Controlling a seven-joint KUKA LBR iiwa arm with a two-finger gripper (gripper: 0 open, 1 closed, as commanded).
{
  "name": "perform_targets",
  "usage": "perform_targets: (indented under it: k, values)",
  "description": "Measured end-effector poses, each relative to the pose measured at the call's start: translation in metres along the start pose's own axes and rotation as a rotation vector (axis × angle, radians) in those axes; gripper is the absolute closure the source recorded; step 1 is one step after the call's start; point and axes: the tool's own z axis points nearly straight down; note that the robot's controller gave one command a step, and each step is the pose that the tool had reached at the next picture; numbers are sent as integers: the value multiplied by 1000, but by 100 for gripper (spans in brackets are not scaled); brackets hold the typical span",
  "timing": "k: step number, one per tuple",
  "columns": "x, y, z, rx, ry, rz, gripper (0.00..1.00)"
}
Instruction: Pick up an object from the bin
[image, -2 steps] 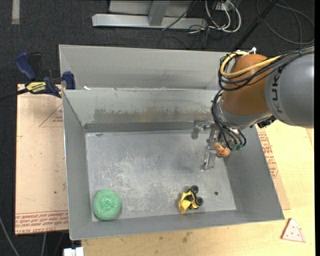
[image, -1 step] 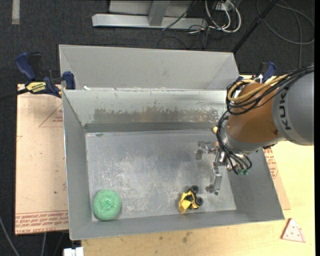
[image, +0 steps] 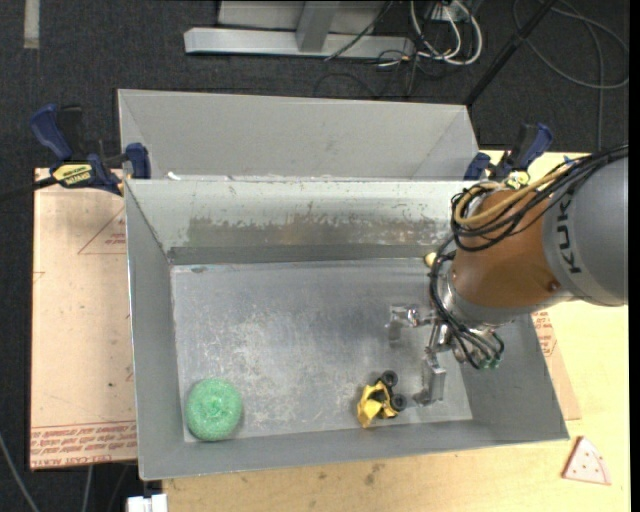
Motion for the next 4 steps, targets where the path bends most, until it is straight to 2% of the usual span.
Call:
perform_targets:
  k: [1,2,3,4]
  values:
    - [-3,14,7,1,-11,25,0]
    - [14,26,11,0,-6,9,0]
    - [25,42,13,2,-13,-243,0]
    - [36,75,13,7,-24,-298,100]
